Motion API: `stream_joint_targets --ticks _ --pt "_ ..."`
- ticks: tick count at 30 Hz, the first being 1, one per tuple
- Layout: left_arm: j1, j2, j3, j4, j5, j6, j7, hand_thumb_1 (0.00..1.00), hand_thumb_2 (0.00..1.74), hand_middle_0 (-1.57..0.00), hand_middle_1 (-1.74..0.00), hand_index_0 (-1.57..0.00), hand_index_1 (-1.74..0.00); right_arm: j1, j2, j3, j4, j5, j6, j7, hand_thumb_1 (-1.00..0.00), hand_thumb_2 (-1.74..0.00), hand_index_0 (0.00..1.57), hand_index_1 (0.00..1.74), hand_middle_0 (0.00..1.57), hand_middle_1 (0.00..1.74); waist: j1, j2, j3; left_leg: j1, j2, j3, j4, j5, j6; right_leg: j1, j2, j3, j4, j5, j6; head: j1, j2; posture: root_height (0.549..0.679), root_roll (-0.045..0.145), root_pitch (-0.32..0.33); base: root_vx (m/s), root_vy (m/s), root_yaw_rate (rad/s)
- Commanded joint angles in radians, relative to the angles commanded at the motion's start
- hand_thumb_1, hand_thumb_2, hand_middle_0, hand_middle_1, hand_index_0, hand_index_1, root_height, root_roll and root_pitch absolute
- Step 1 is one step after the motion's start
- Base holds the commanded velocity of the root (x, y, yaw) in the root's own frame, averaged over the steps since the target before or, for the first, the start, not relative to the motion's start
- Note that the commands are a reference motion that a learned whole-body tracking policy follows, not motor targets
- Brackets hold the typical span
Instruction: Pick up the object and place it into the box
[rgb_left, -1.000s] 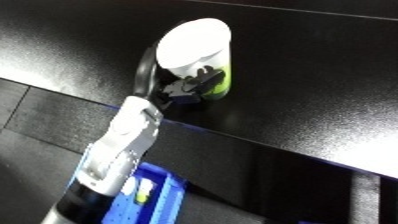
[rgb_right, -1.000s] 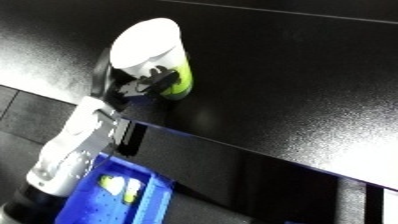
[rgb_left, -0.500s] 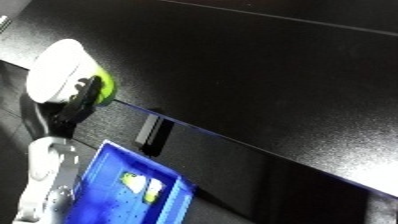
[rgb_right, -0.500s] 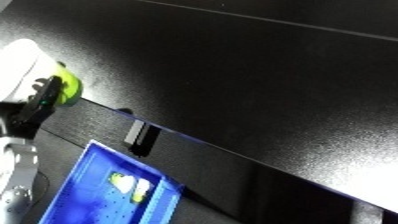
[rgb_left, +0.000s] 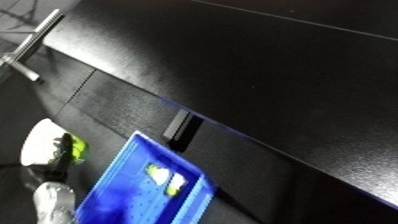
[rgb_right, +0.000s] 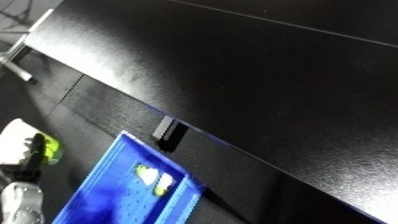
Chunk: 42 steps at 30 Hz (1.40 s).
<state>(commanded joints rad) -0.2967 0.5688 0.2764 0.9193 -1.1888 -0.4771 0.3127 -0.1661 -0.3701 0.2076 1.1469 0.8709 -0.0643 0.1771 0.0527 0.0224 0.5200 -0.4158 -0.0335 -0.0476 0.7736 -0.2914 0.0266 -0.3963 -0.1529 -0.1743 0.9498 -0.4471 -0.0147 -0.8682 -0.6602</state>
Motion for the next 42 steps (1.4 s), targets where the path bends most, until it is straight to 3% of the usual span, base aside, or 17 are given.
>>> stream_joint_targets --ticks 3,11,16,23,29,38,42 --pt "-0.018 0.008 -0.001 0.084 -0.034 0.049 -0.035 1.00 1.74 -1.57 -1.74 -1.57 -1.74 0.001 0.005 0.002 0.008 -0.001 0.000 0.001 0.00 0.00 0.00 0.00 0.00 0.00 0.000 -0.011 0.000 -0.001 0.004 -0.002 -0.012 0.010 0.0016 0.008 0.0018 -0.005 -0.002 -0.006 0.0006 -0.097 0.010 0.617 0.060 -0.070 0.001 -0.004 0.066" --pt "-0.062 0.046 -0.014 0.276 -0.092 0.218 -0.143 0.60 1.04 -0.94 -1.04 -0.94 -1.04 0.018 0.016 0.005 0.033 -0.022 -0.014 0.035 0.00 0.00 0.00 0.00 0.00 0.00 -0.011 -0.049 0.000 -0.005 0.019 -0.003 -0.042 0.030 0.0008 0.021 0.0148 -0.015 -0.019 -0.009 0.0045 -0.200 0.035 0.619 0.051 -0.066 -0.006 -0.018 0.035" --pt "-0.066 0.057 -0.019 0.352 -0.121 0.313 -0.211 0.35 0.61 -0.55 -0.61 -0.55 -0.61 0.018 0.014 0.001 0.047 -0.039 -0.022 0.057 0.00 0.00 0.00 0.00 0.00 0.00 -0.017 -0.059 0.000 -0.009 0.025 -0.001 -0.048 0.033 -0.0011 0.023 0.0209 -0.016 -0.032 -0.007 0.0064 -0.205 0.036 0.620 0.050 -0.061 -0.007 0.013 -0.004" --pt "-0.066 0.070 -0.031 0.430 -0.079 0.367 -0.273 0.00 0.00 0.00 0.00 0.00 0.00 0.016 0.010 -0.001 0.054 -0.049 -0.024 0.074 0.00 0.00 0.00 0.00 0.00 0.00 -0.020 -0.069 0.000 -0.007 0.028 0.001 -0.060 0.034 -0.0036 0.030 0.0265 -0.019 -0.050 -0.003 0.0076 -0.179 0.032 0.621 0.048 -0.056 0.003 0.007 -0.005" --pt "-0.068 0.068 -0.052 0.456 -0.044 0.372 -0.296 0.00 0.00 0.00 0.00 0.00 0.00 0.011 0.003 0.003 0.054 -0.045 -0.023 0.076 0.00 0.00 0.00 0.00 0.00 0.00 -0.021 -0.067 0.000 -0.006 0.025 0.002 -0.071 0.036 -0.0076 0.031 0.0287 -0.017 -0.065 0.001 0.0071 -0.159 0.035 0.623 0.047 -0.050 -0.010 0.017 -0.006" --pt "-0.077 0.073 -0.063 0.470 -0.017 0.379 -0.309 0.00 0.00 0.00 0.00 0.00 0.00 0.007 0.002 0.012 0.052 -0.034 -0.025 0.076 0.00 0.00 0.00 0.00 0.00 0.00 -0.019 -0.066 0.000 -0.004 0.021 0.003 -0.083 0.037 -0.0084 0.031 0.0327 -0.017 -0.080 0.009 0.0055 -0.113 0.037 0.625 0.042 -0.043 -0.008 0.002 0.004" --pt "-0.083 0.072 -0.073 0.462 -0.037 0.406 -0.376 0.00 0.00 0.00 0.00 0.00 0.00 0.007 0.004 0.014 0.048 -0.026 -0.027 0.077 0.00 0.00 0.00 0.00 0.00 0.00 -0.020 -0.066 0.000 -0.003 0.020 0.004 -0.085 0.035 -0.0086 0.030 0.0347 -0.017 -0.086 0.015 0.0075 -0.064 0.042 0.626 0.039 -0.040 -0.011 -0.013 -0.002"
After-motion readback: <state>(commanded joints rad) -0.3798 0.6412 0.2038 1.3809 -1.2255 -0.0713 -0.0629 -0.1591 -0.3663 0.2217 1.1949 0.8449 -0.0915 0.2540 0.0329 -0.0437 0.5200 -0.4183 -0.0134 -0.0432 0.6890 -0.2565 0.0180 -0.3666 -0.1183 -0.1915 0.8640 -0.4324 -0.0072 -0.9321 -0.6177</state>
